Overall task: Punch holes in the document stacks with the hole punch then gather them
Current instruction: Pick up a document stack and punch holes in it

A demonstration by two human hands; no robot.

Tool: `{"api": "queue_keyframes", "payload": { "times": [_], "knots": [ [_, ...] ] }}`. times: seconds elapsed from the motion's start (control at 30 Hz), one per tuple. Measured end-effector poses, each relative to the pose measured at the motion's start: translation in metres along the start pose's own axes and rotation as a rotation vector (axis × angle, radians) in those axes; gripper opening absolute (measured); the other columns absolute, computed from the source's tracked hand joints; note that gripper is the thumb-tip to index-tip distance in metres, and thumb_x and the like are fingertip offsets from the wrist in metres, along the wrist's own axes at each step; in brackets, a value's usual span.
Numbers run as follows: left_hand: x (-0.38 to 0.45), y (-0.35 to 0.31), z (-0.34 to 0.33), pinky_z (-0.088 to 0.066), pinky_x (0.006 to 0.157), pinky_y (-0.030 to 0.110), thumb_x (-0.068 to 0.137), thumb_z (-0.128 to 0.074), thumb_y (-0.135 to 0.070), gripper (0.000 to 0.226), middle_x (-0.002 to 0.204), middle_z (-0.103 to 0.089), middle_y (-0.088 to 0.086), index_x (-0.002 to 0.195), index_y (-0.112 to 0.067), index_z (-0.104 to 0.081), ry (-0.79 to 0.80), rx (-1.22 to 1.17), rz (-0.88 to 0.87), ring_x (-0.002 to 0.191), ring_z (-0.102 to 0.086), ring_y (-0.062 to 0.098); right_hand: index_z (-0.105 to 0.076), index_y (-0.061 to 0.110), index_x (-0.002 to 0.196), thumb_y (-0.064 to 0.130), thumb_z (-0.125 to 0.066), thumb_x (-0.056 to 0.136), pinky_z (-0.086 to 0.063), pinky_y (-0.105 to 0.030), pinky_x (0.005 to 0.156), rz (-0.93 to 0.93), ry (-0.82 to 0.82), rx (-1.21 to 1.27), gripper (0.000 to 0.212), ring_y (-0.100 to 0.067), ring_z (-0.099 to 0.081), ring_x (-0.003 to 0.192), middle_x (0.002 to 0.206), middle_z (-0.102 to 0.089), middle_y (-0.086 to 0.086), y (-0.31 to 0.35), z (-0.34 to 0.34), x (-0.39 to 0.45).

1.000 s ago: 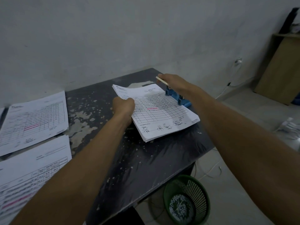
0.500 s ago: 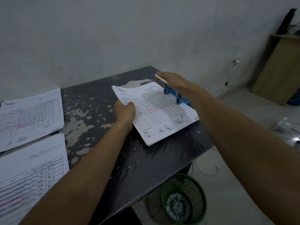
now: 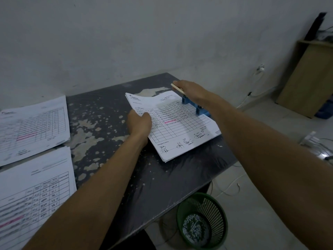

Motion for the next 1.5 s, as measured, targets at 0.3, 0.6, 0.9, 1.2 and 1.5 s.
{"api": "queue_keyframes", "payload": {
  "times": [0.3,0.6,0.9,1.2,1.5],
  "knots": [
    [0.001,0.001,0.001,-0.060,0.077,0.041,0.090,-0.047,-0.007,0.031,0.110,-0.070,-0.001,0.116,-0.012,-0.063,0.001,0.042,0.008,0.090,-0.068,0.019,-0.055,0.020,0.126,0.051,-0.022,0.102,-0.043,-0.040,0.093,0.054,0.013,-0.225,0.051,-0.020,-0.054,0.107,0.128,-0.057,-0.003,-0.003,-0.010,-0.002],
    [-0.001,0.000,0.001,-0.059,0.071,0.033,0.088,-0.045,-0.006,0.033,0.108,-0.070,-0.002,0.114,-0.012,-0.065,-0.009,0.072,-0.026,0.089,-0.068,0.017,-0.055,0.021,0.126,0.054,-0.020,0.100,-0.042,-0.052,0.100,-0.009,-0.031,-0.338,0.054,-0.025,-0.054,0.112,0.126,-0.059,-0.007,0.000,-0.014,-0.007],
    [-0.002,-0.001,0.002,-0.060,0.072,0.035,0.088,-0.043,-0.004,0.034,0.105,-0.071,-0.002,0.112,-0.012,-0.065,0.012,0.091,-0.036,0.087,-0.068,0.017,-0.048,0.023,0.132,0.048,-0.016,0.102,-0.037,-0.053,0.102,-0.009,0.003,-0.492,0.051,-0.032,-0.047,0.122,0.135,-0.052,-0.009,0.003,-0.016,-0.009],
    [-0.004,-0.004,0.003,-0.060,0.070,0.033,0.088,-0.041,0.000,0.036,0.102,-0.071,-0.002,0.109,-0.011,-0.068,0.032,0.083,-0.046,0.086,-0.069,0.017,-0.031,0.017,0.148,0.048,-0.011,0.101,-0.010,-0.063,0.115,-0.017,-0.057,-0.918,0.059,-0.042,-0.014,0.145,0.153,-0.026,-0.027,-0.009,-0.044,-0.014],
    [-0.002,-0.005,0.002,-0.052,0.053,0.023,0.089,-0.041,-0.002,0.035,0.101,-0.070,-0.005,0.109,-0.013,-0.067,0.001,0.131,-0.054,0.079,-0.067,0.010,-0.031,0.018,0.148,0.045,-0.013,0.102,-0.009,-0.061,0.117,-0.016,-0.038,-0.841,0.057,-0.043,-0.012,0.147,0.155,-0.023,-0.028,-0.004,-0.040,-0.014]
  ]
}}
Point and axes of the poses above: each hand's wrist, its own x-axis towards the middle knuckle, its own z-axis out of the back of the hand, y = z × x, the point moved 2 cm from there along x, towards the middle knuckle
